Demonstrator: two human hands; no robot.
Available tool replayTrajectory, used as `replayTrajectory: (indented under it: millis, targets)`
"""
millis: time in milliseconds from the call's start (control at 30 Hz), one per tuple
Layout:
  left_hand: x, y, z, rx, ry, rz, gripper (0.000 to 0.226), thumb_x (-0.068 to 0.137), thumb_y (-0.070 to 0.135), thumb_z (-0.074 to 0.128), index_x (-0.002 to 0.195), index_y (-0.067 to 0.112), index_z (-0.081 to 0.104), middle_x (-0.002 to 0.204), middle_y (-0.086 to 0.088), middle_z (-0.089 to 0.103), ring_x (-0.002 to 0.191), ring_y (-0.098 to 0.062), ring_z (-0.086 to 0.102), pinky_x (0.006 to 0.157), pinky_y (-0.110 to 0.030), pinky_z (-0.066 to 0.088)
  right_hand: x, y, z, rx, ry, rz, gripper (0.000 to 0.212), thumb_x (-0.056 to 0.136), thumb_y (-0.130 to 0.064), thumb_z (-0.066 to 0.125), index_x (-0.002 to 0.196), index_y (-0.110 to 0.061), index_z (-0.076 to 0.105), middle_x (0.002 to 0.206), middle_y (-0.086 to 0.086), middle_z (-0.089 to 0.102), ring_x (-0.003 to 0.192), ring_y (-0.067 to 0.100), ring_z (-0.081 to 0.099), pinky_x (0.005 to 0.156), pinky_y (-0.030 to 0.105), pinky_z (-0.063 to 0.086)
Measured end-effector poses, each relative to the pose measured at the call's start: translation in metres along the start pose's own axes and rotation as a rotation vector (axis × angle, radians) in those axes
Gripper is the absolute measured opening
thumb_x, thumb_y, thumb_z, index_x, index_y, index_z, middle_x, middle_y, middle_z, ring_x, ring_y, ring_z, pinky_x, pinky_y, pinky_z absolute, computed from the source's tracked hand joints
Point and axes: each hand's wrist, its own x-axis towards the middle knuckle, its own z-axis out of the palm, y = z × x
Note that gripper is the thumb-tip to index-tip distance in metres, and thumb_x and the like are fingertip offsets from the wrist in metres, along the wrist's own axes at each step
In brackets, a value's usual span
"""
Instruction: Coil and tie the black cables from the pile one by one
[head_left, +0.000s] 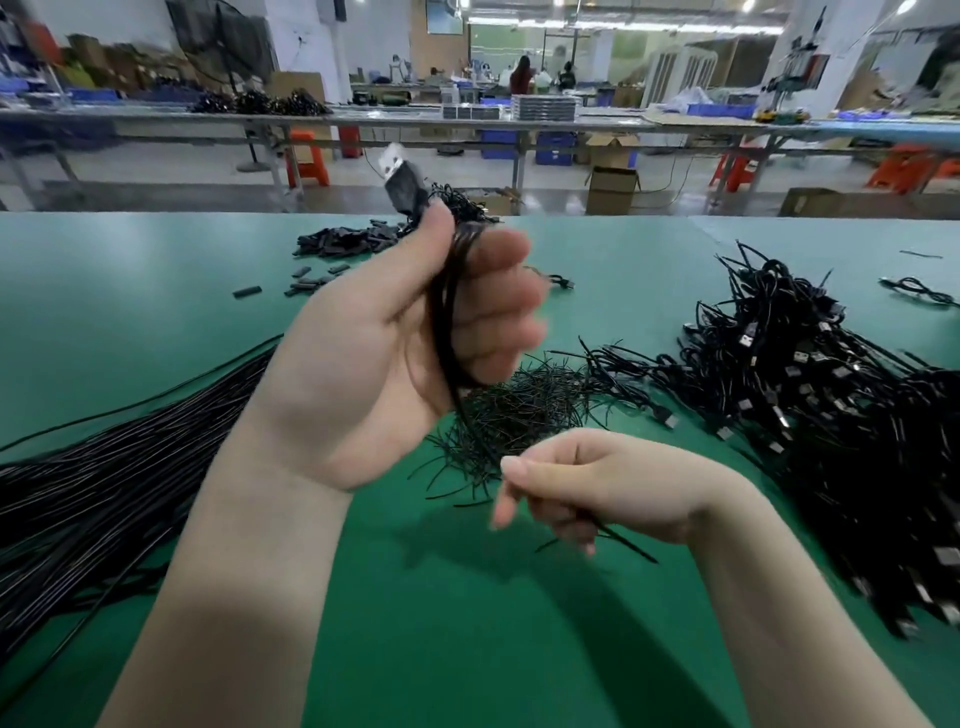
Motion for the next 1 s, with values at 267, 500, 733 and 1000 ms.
replayTrajectory:
  millis: [267, 500, 733, 1000]
  targets:
    - [0.008, -0.023, -0.003, 0.702, 0.112, -0.190, 0.034, 0.100, 0.036, 0.042, 0.094, 0.019, 0.071, 0.085, 0.001, 0.076, 0.075, -0.010, 0.071, 0.070, -0.021, 0.054, -0.030, -0.031, -0.017, 0.254, 0.505, -0.299, 0.031, 0.089, -0.047, 0.055, 0.078, -0.024, 0.072, 0.054, -0.011, 0.040, 0.044, 0.008, 0.032, 0.044, 0.018, 0.030]
    - [0.012, -0.019, 0.006, 0.075, 0.208, 0.027, 0.038, 0.100, 0.034, 0.037, 0.103, 0.010, 0.066, 0.090, -0.001, 0.076, 0.084, -0.011, 0.072, 0.055, -0.019, 0.054, -0.015, -0.036, 0.011, 0.137, 0.213, -0.296, 0.031, 0.094, -0.041, 0.048, 0.081, -0.023, 0.069, 0.058, -0.006, 0.041, 0.048, 0.014, 0.038, 0.047, 0.020, 0.035]
    - [0.013, -0.023, 0.005, 0.157, 0.292, 0.097, 0.029, 0.104, 0.028, 0.036, 0.085, 0.016, 0.054, 0.059, 0.010, 0.056, 0.060, -0.008, 0.063, 0.062, -0.020, 0.054, -0.010, -0.022, 0.002, -0.313, 0.325, -0.086, 0.038, 0.078, -0.055, 0.062, 0.108, -0.032, 0.069, 0.082, -0.004, 0.066, 0.071, 0.003, 0.060, 0.070, 0.026, 0.054]
    - [0.017, -0.038, 0.008, 0.177, 0.215, -0.056, 0.025, 0.097, 0.029, 0.046, 0.080, 0.013, 0.056, 0.074, 0.001, 0.067, 0.078, -0.012, 0.065, 0.081, -0.030, 0.056, -0.004, -0.033, 0.016, -0.108, 0.601, -0.347, 0.046, 0.072, -0.054, 0.069, 0.103, -0.022, 0.059, 0.083, -0.012, 0.065, 0.082, 0.017, 0.064, 0.086, 0.044, 0.053]
